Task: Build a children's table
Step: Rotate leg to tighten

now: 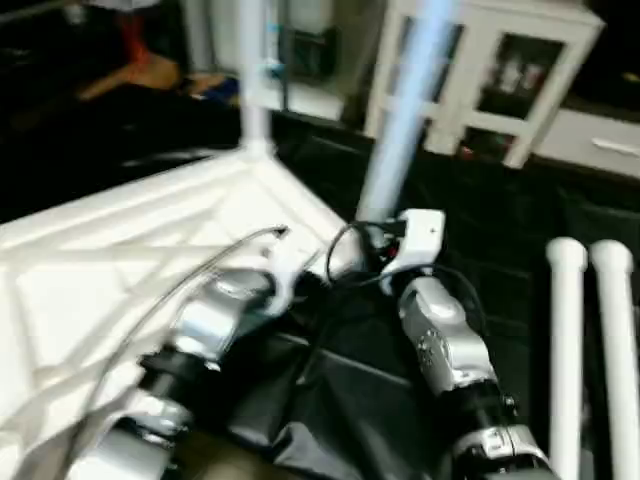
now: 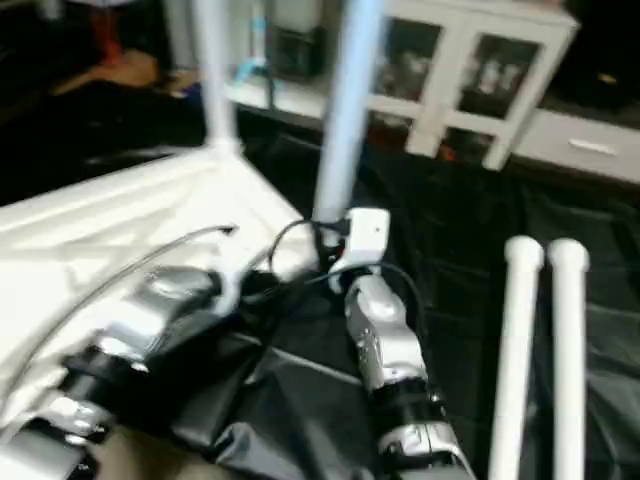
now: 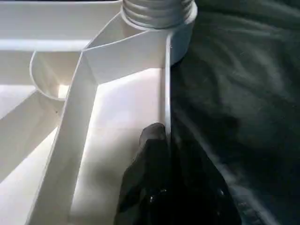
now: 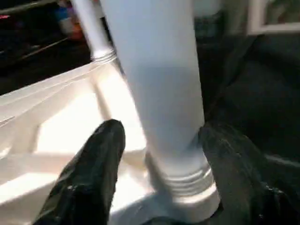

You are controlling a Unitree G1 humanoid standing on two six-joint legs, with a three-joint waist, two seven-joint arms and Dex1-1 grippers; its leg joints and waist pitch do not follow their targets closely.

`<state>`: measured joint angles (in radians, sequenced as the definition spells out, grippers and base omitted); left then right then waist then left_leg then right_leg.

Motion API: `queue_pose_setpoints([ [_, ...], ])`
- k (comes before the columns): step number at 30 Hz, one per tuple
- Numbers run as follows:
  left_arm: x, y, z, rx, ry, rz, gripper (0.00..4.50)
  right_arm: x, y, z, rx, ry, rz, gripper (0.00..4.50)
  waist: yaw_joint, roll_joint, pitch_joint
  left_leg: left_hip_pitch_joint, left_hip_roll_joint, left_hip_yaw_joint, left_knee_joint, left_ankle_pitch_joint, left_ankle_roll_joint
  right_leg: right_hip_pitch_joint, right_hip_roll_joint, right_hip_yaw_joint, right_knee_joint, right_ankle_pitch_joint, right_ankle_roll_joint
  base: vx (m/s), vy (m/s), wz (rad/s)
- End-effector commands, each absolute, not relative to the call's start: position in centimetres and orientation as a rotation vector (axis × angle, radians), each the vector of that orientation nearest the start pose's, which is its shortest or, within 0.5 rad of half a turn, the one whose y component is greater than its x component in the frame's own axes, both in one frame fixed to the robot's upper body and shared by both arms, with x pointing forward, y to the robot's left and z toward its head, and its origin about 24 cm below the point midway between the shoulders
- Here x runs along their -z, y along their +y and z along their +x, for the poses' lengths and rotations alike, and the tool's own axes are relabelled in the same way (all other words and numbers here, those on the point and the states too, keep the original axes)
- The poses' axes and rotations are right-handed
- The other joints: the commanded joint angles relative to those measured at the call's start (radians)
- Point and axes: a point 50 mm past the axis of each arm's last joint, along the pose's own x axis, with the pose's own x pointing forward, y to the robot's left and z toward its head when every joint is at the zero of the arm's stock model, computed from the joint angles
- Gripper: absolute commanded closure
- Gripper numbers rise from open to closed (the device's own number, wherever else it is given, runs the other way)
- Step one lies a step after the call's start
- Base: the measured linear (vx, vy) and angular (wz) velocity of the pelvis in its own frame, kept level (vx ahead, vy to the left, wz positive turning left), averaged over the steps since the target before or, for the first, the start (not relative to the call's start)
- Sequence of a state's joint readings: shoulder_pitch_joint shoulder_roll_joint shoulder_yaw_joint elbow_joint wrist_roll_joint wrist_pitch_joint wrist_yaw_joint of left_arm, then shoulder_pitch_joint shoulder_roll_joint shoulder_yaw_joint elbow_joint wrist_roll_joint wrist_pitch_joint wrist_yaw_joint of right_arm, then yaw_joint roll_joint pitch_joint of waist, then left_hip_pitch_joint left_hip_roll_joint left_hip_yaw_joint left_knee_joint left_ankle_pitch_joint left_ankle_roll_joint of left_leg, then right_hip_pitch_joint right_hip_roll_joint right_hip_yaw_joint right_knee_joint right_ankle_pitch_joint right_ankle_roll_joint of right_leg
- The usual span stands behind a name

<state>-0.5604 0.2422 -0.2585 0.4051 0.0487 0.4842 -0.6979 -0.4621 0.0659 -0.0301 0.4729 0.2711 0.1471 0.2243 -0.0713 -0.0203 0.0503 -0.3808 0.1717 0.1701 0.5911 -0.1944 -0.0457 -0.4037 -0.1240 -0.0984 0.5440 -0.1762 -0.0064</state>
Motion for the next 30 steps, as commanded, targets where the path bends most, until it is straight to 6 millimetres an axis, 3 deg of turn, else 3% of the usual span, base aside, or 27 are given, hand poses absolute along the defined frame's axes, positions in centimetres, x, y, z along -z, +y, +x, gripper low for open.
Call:
queue_pose_setpoints([
  [1, -5.9, 10.2, 32.3, 0.941, 0.428, 0.323, 4.50, -5.9, -9.0, 32.8, -0.487, 0.164, 0.376, 1.32, 0.017, -0.001, -0.061, 0.021, 0.050, -0.017, -0.094, -0.389, 0.007, 0.029, -0.037, 0.045, -0.051, -0.284, -0.164, 0.000, 0.000, 0.00],
  [3, -5.8, 10.7, 32.0, 0.969, 0.452, 0.322, 4.50, -6.2, -10.0, 32.5, -0.583, 0.158, 0.335, 1.32, 0.028, -0.005, -0.059, 0.013, 0.051, -0.012, -0.092, -0.362, 0.032, 0.040, -0.034, 0.046, -0.049, -0.312, -0.164, 0.000, 0.000, 0.00],
  [5, -5.7, 11.4, 31.4, 1.035, 0.478, 0.335, 4.50, -6.4, -11.5, 31.6, -0.744, 0.156, 0.210, 1.32, 0.046, -0.003, -0.062, 0.016, 0.055, -0.008, -0.088, -0.331, 0.036, 0.035, -0.035, 0.048, -0.047, -0.308, -0.163, 0.053, -0.032, 0.06],
  [7, -5.7, 11.8, 30.9, 1.102, 0.489, 0.361, 4.50, -6.4, -12.9, 30.8, -0.855, 0.166, 0.080, 1.32, 0.056, -0.006, -0.063, 0.017, 0.053, 0.000, -0.082, -0.296, 0.045, 0.028, -0.032, 0.055, -0.039, -0.258, -0.178, 0.066, -0.041, 0.09],
  [10, -5.6, 12.2, 30.6, 1.145, 0.498, 0.381, 4.50, -6.4, -14.3, 30.1, -0.933, 0.192, -0.026, 1.32, 0.077, -0.008, -0.069, 0.012, 0.051, 0.004, -0.072, -0.213, 0.068, 0.033, -0.028, 0.058, -0.020, -0.177, -0.201, 0.071, -0.038, 0.06],
  [11, -5.6, 12.4, 30.5, 1.158, 0.501, 0.380, 4.50, -6.4, -14.9, 29.7, -0.971, 0.211, -0.074, 1.32, 0.084, -0.007, -0.075, 0.008, 0.052, 0.004, -0.067, -0.134, 0.089, 0.041, -0.027, 0.057, -0.004, -0.081, -0.225, 0.070, -0.035, 0.01],
  [13, -5.6, 12.4, 30.4, 1.178, 0.510, 0.378, 4.50, -6.4, -15.1, 29.6, -0.982, 0.225, -0.067, 1.32, 0.088, -0.004, -0.075, 0.009, 0.052, 0.007, -0.064, -0.089, 0.107, 0.042, -0.022, 0.056, 0.004, -0.017, -0.253, 0.031, -0.014, -0.02],
  [15, -5.6, 12.4, 30.3, 1.191, 0.514, 0.377, 4.50, -6.4, -15.2, 29.4, -1.004, 0.232, -0.068, 1.32, 0.091, -0.003, -0.076, 0.010, 0.054, 0.008, -0.062, -0.086, 0.108, 0.044, -0.024, 0.057, 0.006, -0.007, -0.263, 0.000, 0.000, 0.00],
  [19, -5.7, 12.5, 29.9, 1.242, 0.519, 0.371, 4.50, -6.2, -15.4, 28.9, -1.080, 0.267, -0.087, 1.32, 0.096, -0.005, -0.071, 0.014, 0.057, 0.010, -0.067, -0.147, 0.080, 0.045, -0.021, 0.057, -0.003, -0.088, -0.256, 0.000, 0.000, 0.00],
  [24, -5.8, 12.5, 29.6, 1.282, 0.516, 0.365, 4.50, -5.8, -15.3, 29.4, -1.088, 0.274, -0.086, 1.32, 0.092, -0.010, -0.066, 0.016, 0.057, 0.008, -0.074, -0.233, 0.031, 0.040, -0.019, 0.060, -0.014, -0.215, -0.215, 0.000, 0.000, 0.00],
  [30, -5.8, 12.5, 29.4, 1.297, 0.524, 0.362, 4.50, -5.8, -14.9, 29.8, -1.090, 0.267, -0.053, 1.48, 0.088, -0.011, -0.066, 0.019, 0.055, 0.010, -0.076, -0.264, 0.016, 0.035, -0.017, 0.066, -0.019, -0.268, -0.192, 0.000, 0.000, 0.00],
])
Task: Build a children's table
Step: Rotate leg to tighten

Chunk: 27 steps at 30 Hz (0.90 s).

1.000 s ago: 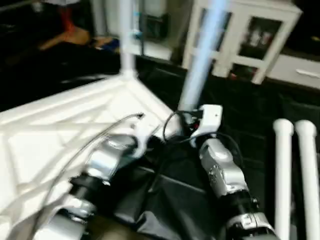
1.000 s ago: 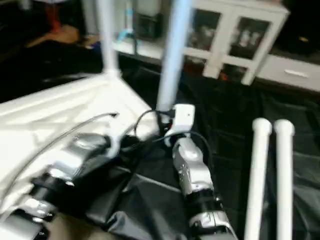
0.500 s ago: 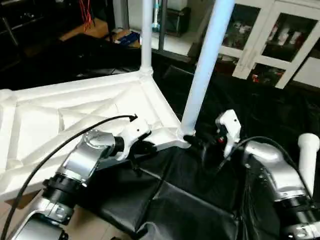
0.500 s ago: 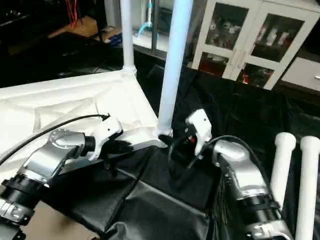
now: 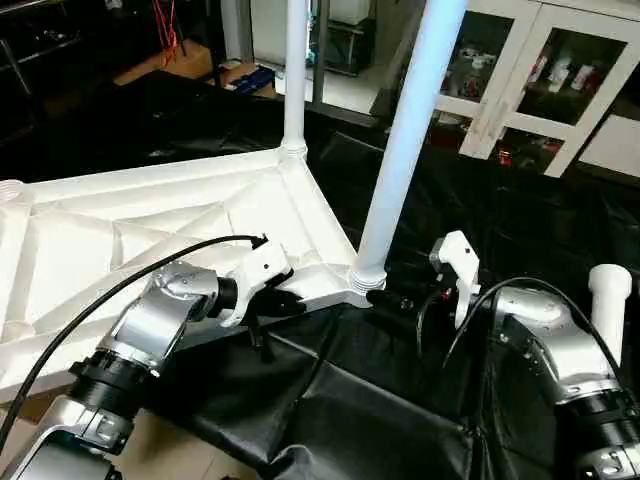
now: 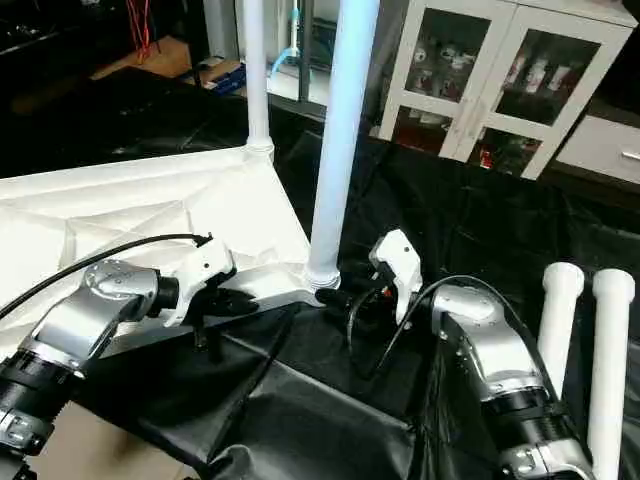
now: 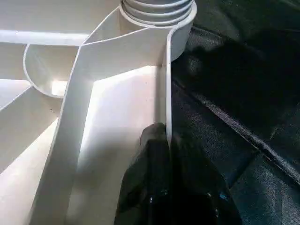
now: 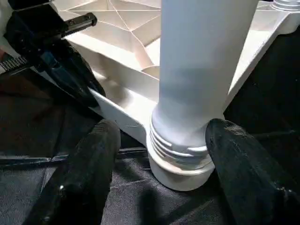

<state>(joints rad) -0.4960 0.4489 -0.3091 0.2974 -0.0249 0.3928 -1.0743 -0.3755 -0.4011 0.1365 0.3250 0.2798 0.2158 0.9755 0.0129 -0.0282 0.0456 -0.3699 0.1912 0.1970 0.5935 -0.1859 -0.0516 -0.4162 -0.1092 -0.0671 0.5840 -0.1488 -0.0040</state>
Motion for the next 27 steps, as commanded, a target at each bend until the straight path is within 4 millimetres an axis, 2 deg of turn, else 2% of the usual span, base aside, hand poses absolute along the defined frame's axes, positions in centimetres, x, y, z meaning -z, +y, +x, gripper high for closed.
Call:
queue_pose_setpoints([
  [1, -5.8, 12.5, 29.4, 1.299, 0.524, 0.362, 4.50, -5.8, -14.9, 29.9, -1.090, 0.266, -0.050, 1.58, 0.002, -0.003, -0.062, 0.008, 0.036, -0.017, -0.078, -0.269, 0.022, 0.048, -0.031, 0.035, -0.058, -0.289, -0.196, 0.000, 0.000, 0.00],
  [9, -5.8, 12.6, 29.1, 1.317, 0.528, 0.356, 4.50, -5.7, -14.7, 31.0, -1.038, 0.258, -0.044, 1.67, -0.005, -0.005, -0.065, 0.007, 0.034, -0.013, -0.072, -0.225, 0.041, 0.049, -0.031, 0.036, -0.051, -0.231, -0.227, 0.000, 0.000, 0.00],
  [14, -5.8, 12.5, 29.0, 1.324, 0.528, 0.352, 4.50, -5.6, -14.2, 31.1, -1.063, 0.264, -0.039, 1.67, 0.006, -0.001, -0.066, 0.014, 0.037, -0.010, -0.071, -0.205, 0.048, 0.047, -0.028, 0.037, -0.046, -0.192, -0.242, 0.000, 0.000, 0.00],
  [16, -5.8, 12.5, 28.9, 1.329, 0.529, 0.352, 4.50, -5.6, -13.9, 31.2, -1.075, 0.265, -0.045, 1.67, 0.012, -0.001, -0.064, 0.015, 0.036, -0.009, -0.072, -0.213, 0.044, 0.046, -0.028, 0.037, -0.048, -0.206, -0.237, 0.000, 0.000, 0.00],
  [17, -5.8, 12.4, 28.9, 1.332, 0.529, 0.352, 4.50, -5.7, -13.8, 31.3, -1.069, 0.255, -0.032, 1.50, 0.017, -0.002, -0.063, 0.018, 0.037, -0.009, -0.073, -0.226, 0.037, 0.044, -0.028, 0.038, -0.049, -0.226, -0.231, 0.000, 0.000, 0.00],
  [20, -5.8, 12.4, 28.9, 1.333, 0.529, 0.351, 4.50, -5.8, -13.9, 31.5, -1.062, 0.249, -0.024, 1.40, 0.018, -0.004, -0.062, 0.016, 0.036, -0.010, -0.075, -0.247, 0.024, 0.045, -0.029, 0.039, -0.052, -0.259, -0.217, 0.000, 0.000, 0.00],
  [22, -5.8, 12.4, 28.8, 1.331, 0.530, 0.353, 4.50, -5.9, -13.9, 31.6, -1.055, 0.248, -0.025, 1.31, 0.017, -0.004, -0.063, 0.015, 0.036, -0.011, -0.075, -0.244, 0.020, 0.045, -0.030, 0.039, -0.052, -0.263, -0.211, 0.000, 0.000, 0.00],
  [24, -5.7, 12.5, 28.8, 1.329, 0.530, 0.354, 4.50, -5.9, -14.0, 31.7, -1.051, 0.248, -0.028, 1.00, 0.018, -0.004, -0.065, 0.014, 0.035, -0.011, -0.074, -0.235, 0.022, 0.046, -0.030, 0.040, -0.050, -0.252, -0.211, 0.000, 0.000, 0.00],
  [27, -5.8, 12.7, 28.9, 1.320, 0.530, 0.361, 4.50, -5.8, -14.6, 31.6, -1.058, 0.261, -0.057, 0.95, 0.019, -0.004, -0.064, 0.014, 0.035, -0.010, -0.073, -0.228, 0.026, 0.046, -0.029, 0.039, -0.050, -0.244, -0.214, 0.000, 0.000, 0.00],
])
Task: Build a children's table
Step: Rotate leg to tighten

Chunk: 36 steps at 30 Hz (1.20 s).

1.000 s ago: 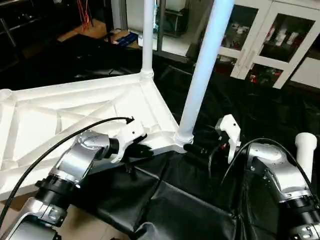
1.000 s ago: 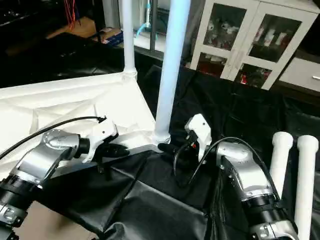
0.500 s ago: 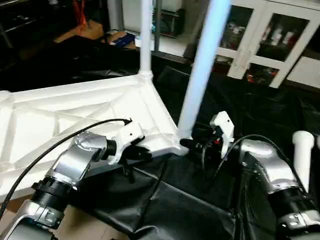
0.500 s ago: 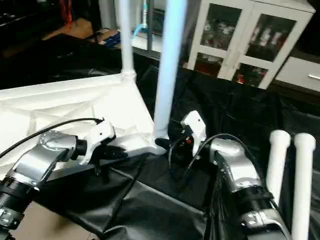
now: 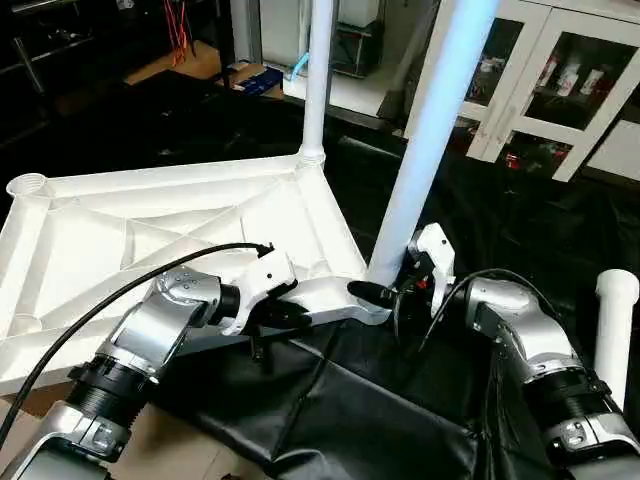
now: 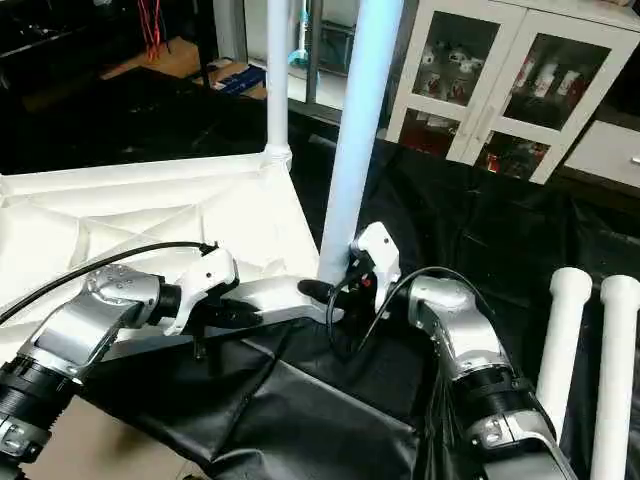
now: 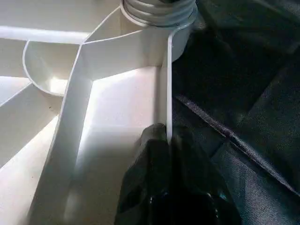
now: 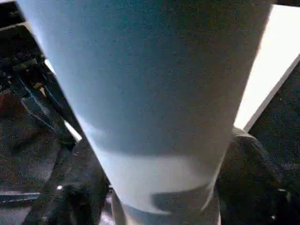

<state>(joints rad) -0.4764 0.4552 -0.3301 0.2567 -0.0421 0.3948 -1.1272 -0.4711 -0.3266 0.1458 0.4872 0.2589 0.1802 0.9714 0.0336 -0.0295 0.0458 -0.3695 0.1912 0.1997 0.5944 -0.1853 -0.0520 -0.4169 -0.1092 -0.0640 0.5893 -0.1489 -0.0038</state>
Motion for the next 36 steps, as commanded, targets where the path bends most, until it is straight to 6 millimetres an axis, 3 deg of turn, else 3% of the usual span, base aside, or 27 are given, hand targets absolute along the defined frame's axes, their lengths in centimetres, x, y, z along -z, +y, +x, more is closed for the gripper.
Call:
queue_pose_setpoints([
  [1, -5.8, 12.7, 28.9, 1.320, 0.530, 0.361, 4.50, -5.8, -14.6, 31.6, -1.058, 0.261, -0.057, 0.95, -0.002, -0.002, -0.064, 0.014, 0.035, -0.013, -0.074, -0.226, 0.027, 0.046, -0.029, 0.036, -0.054, -0.242, -0.214, 0.000, 0.000, 0.00],
  [13, -5.7, 12.7, 28.9, 1.323, 0.533, 0.367, 4.50, -6.0, -15.7, 31.5, -1.080, 0.274, -0.070, 0.95, -0.001, -0.003, -0.064, 0.012, 0.035, -0.013, -0.073, -0.236, 0.031, 0.047, -0.029, 0.035, -0.056, -0.255, -0.215, 0.000, 0.000, 0.00],
  [14, -5.7, 12.7, 28.9, 1.323, 0.533, 0.367, 4.50, -6.0, -15.7, 31.4, -1.080, 0.274, -0.069, 1.23, -0.001, -0.003, -0.064, 0.012, 0.035, -0.013, -0.072, -0.238, 0.032, 0.047, -0.028, 0.035, -0.056, -0.257, -0.215, 0.000, 0.000, 0.00],
  [25, -5.8, 12.8, 29.0, 1.322, 0.536, 0.369, 4.50, -5.7, -14.9, 31.2, -1.105, 0.272, -0.038, 2.15, -0.001, -0.001, -0.065, 0.012, 0.035, -0.014, -0.073, -0.238, 0.029, 0.048, -0.028, 0.035, -0.055, -0.246, -0.219, 0.000, 0.000, 0.00],
  [29, -5.6, 12.9, 29.4, 1.264, 0.562, 0.372, 4.50, -4.1, -15.1, 31.7, -0.936, 0.342, -0.088, 2.35, -0.006, 0.000, -0.060, 0.012, 0.034, -0.015, -0.077, -0.278, 0.007, 0.044, -0.028, 0.035, -0.061, -0.314, -0.199, 0.000, 0.000, 0.00],
  [31, -5.4, 12.5, 30.3, 1.150, 0.572, 0.366, 4.50, -2.3, -15.3, 32.2, -0.684, 0.426, -0.111, 2.37, -0.016, 0.000, -0.053, 0.014, 0.032, -0.018, -0.081, -0.331, -0.025, 0.035, -0.027, 0.035, -0.072, -0.408, -0.167, 0.000, 0.000, 0.00],
  [33, -5.4, 11.9, 31.4, 1.014, 0.570, 0.349, 4.50, -1.1, -15.7, 32.7, -0.396, 0.470, -0.103, 2.41, -0.026, 0.001, -0.054, 0.022, 0.030, -0.025, -0.082, -0.380, -0.060, 0.029, -0.028, 0.031, -0.079, -0.485, -0.141, -0.025, -0.001, 0.00],
  [36, -5.5, 10.5, 32.8, 0.853, 0.538, 0.323, 4.50, -0.1, -15.6, 32.7, -0.069, 0.458, -0.037, 2.45, -0.039, -0.001, -0.054, 0.029, 0.025, -0.029, -0.079, -0.455, -0.075, 0.016, -0.025, 0.023, -0.096, -0.558, -0.089, -0.035, 0.005, 0.00],
])
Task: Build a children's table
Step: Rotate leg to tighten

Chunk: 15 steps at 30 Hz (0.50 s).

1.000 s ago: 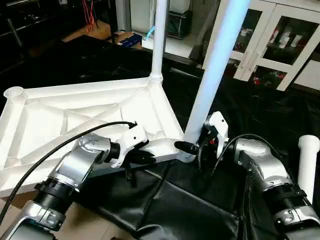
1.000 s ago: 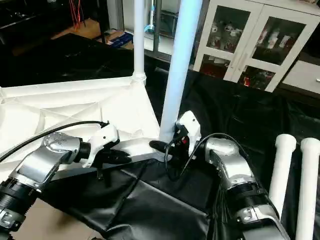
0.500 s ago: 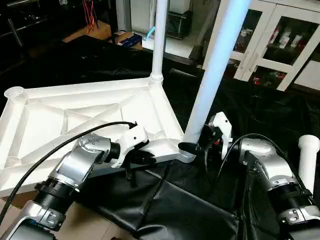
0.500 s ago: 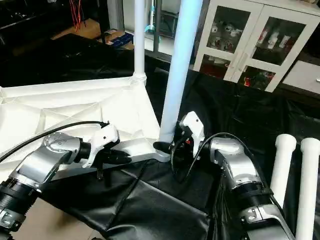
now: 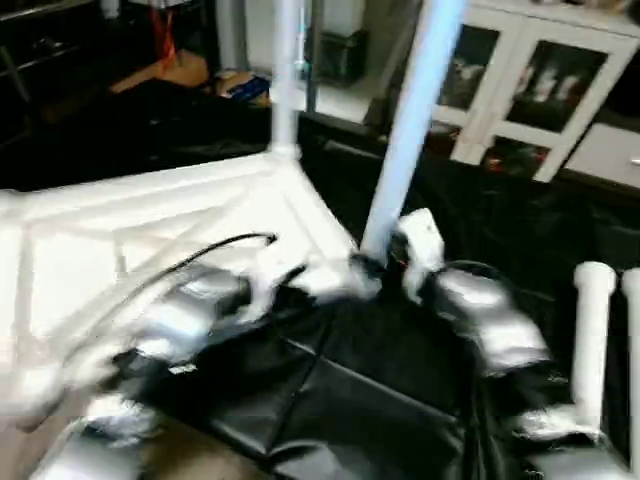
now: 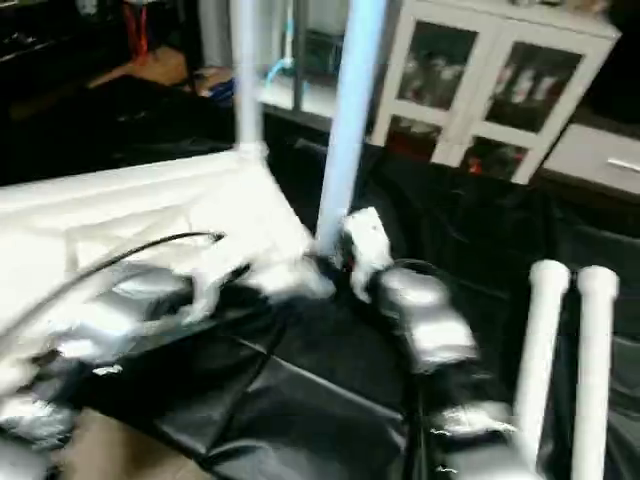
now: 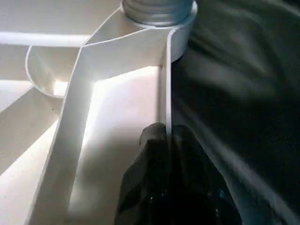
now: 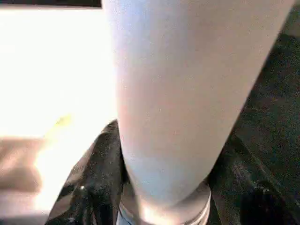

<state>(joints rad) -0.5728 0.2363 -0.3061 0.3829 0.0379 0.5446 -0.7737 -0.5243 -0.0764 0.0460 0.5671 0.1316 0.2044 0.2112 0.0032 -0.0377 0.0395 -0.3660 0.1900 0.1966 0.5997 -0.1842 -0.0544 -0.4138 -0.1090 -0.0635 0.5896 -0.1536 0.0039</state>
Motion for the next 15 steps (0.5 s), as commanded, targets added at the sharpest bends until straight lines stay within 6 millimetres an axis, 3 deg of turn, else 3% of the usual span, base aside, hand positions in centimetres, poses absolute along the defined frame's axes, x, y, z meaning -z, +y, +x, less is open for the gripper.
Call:
queue_pose_setpoints([
  [1, -5.5, 10.5, 32.8, 0.853, 0.538, 0.323, 4.50, -0.1, -15.6, 32.7, -0.069, 0.458, -0.037, 2.45, -0.009, 0.007, -0.047, 0.030, 0.025, -0.028, -0.084, -0.476, -0.069, 0.010, -0.024, 0.019, -0.101, -0.573, -0.085, 0.000, 0.000, 0.00],
  [2, -5.7, 9.0, 33.4, 0.810, 0.505, 0.314, 4.50, 0.3, -13.8, 32.5, -0.006, 0.444, 0.011, 2.46, -0.010, 0.009, -0.047, 0.033, 0.021, -0.026, -0.081, -0.502, -0.057, 0.006, -0.023, 0.016, -0.112, -0.595, -0.064, 0.000, 0.000, 0.00],
  [3, -5.7, 8.4, 33.5, 0.805, 0.489, 0.323, 4.50, 0.4, -12.8, 32.4, -0.001, 0.433, 0.031, 2.46, -0.010, 0.012, -0.046, 0.046, 0.019, -0.029, -0.076, -0.531, -0.051, -0.003, -0.022, 0.006, -0.127, -0.624, -0.050, 0.000, 0.000, 0.00],
  [4, -5.8, 8.1, 33.5, 0.809, 0.481, 0.325, 4.50, 0.2, -12.2, 32.5, -0.004, 0.420, 0.044, 2.46, -0.012, 0.012, -0.046, 0.046, 0.018, -0.029, -0.078, -0.539, -0.046, 0.000, -0.020, 0.002, -0.130, -0.627, -0.042, 0.000, 0.000, 0.00],
  [5, -5.8, 7.8, 33.6, 0.815, 0.477, 0.323, 4.50, 0.0, -11.6, 32.7, -0.006, 0.401, 0.070, 2.46, -0.014, 0.019, -0.044, 0.040, 0.021, -0.035, -0.085, -0.557, -0.042, 0.006, -0.019, -0.002, -0.131, -0.619, -0.035, 0.000, 0.000, 0.00],
  [7, -5.9, 7.6, 33.6, 0.829, 0.475, 0.331, 4.50, -1.1, -10.2, 33.2, -0.053, 0.329, 0.179, 2.46, -0.018, 0.027, -0.044, 0.043, 0.024, -0.040, -0.090, -0.590, -0.046, 0.010, -0.020, -0.007, -0.131, -0.597, -0.037, 0.000, 0.000, 0.00],
  [9, -5.8, 7.9, 33.7, 0.831, 0.481, 0.340, 4.50, -2.2, -9.2, 33.7, -0.132, 0.267, 0.243, 2.46, -0.026, 0.033, -0.047, 0.029, 0.029, -0.050, -0.104, -0.606, -0.049, 0.028, -0.023, -0.006, -0.121, -0.524, -0.056, 0.000, 0.000, 0.00],
  [10, -5.8, 8.1, 33.7, 0.831, 0.482, 0.344, 4.50, -2.8, -8.6, 33.6, -0.209, 0.234, 0.263, 2.12, -0.025, 0.033, -0.049, 0.028, 0.030, -0.050, -0.105, -0.594, -0.051, 0.028, -0.025, -0.001, -0.117, -0.495, -0.067, 0.000, 0.000, 0.00],
  [12, -5.7, 8.8, 33.7, 0.840, 0.486, 0.373, 4.50, -4.0, -8.1, 33.2, -0.376, 0.154, 0.179, 1.78, -0.022, 0.025, -0.052, 0.016, 0.028, -0.044, -0.105, -0.535, -0.035, 0.035, -0.028, 0.011, -0.108, -0.413, -0.106, 0.000, 0.000, 0.00],
  [15, -5.5, 9.8, 33.4, 0.905, 0.483, 0.393, 4.50, -4.5, -9.5, 33.0, -0.399, 0.129, 0.142, 1.58, -0.028, 0.022, -0.056, -0.009, 0.027, -0.048, -0.107, -0.436, -0.007, 0.056, -0.033, 0.017, -0.094, -0.358, -0.126, 0.000, 0.000, 0.00],
])
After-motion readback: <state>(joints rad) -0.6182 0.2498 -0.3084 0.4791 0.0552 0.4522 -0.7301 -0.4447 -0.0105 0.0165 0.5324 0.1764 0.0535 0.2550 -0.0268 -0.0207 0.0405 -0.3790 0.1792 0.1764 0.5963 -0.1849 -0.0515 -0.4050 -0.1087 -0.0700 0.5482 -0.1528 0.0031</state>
